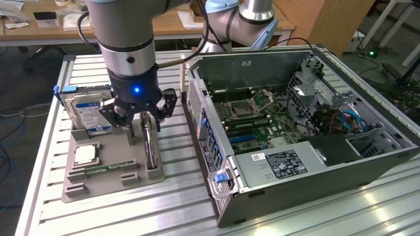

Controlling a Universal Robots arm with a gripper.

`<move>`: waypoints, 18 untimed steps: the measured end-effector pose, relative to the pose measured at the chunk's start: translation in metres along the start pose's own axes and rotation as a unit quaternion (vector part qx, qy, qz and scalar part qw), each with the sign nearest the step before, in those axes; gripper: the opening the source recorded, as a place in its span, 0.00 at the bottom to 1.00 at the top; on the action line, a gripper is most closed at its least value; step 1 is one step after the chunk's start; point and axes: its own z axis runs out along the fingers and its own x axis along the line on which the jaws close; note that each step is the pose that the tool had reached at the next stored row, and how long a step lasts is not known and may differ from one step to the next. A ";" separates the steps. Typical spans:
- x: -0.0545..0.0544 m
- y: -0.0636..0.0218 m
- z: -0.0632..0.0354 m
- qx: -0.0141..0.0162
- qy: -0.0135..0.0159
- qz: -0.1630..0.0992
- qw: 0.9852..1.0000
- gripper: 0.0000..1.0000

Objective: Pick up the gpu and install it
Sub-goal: 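Pick up the gpu and move the gpu toward the slot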

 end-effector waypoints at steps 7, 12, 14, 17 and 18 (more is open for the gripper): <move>0.000 -0.0002 0.0028 0.000 0.000 0.000 1.000 0.59; 0.000 -0.0003 0.0056 0.000 0.000 0.000 1.000 0.59; 0.000 -0.0004 0.0075 0.000 0.000 0.000 1.000 0.59; 0.000 -0.0005 0.0102 0.000 0.000 0.000 1.000 0.59; 0.000 -0.0006 0.0111 0.000 0.000 0.000 1.000 0.59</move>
